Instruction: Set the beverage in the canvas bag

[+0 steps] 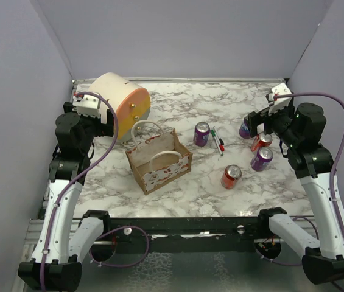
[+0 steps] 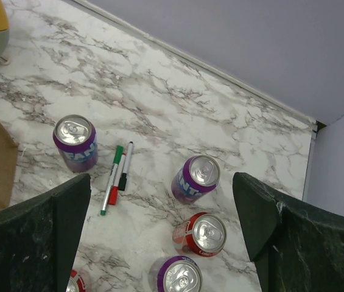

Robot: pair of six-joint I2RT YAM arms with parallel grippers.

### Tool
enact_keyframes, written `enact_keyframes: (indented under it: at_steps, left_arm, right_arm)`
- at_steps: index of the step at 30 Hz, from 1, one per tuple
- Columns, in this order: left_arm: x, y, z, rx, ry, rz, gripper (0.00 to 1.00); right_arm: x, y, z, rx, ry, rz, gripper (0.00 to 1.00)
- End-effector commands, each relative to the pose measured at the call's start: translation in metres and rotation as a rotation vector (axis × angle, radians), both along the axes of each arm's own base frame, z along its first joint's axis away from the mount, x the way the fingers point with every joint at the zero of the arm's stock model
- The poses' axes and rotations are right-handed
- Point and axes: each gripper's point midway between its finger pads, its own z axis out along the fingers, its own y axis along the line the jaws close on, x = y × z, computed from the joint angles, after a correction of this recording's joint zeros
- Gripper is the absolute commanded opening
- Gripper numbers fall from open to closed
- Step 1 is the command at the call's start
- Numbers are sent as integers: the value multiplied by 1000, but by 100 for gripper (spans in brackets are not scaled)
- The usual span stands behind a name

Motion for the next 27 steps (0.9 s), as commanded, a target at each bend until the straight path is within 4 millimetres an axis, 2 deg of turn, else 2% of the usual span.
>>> enact_keyframes:
  at_steps: [1, 8, 14, 20, 23, 27]
  left_arm:
    - [1, -7, 11, -6, -37, -34, 99]
    - [2, -9, 13, -12, -39, -39, 99]
    - [-2, -18, 11, -5, -25, -102, 99]
    - [-8, -46, -1, -4, 10, -274, 99]
    - [-11, -63, -14, -13, 48, -381, 99]
    - [-8, -76, -33, -18, 120, -464, 99]
  right_arm:
    - [1, 8, 5, 12, -20, 53, 99]
    - [1, 11, 5, 3, -16, 77, 100]
    - [-5, 19, 3, -16, -2, 142, 99]
    - [-15, 39, -2, -24, 23, 282, 100]
    - [-20, 50, -6, -19, 40, 365, 100]
    - [-21, 58, -10, -11, 59, 419, 100]
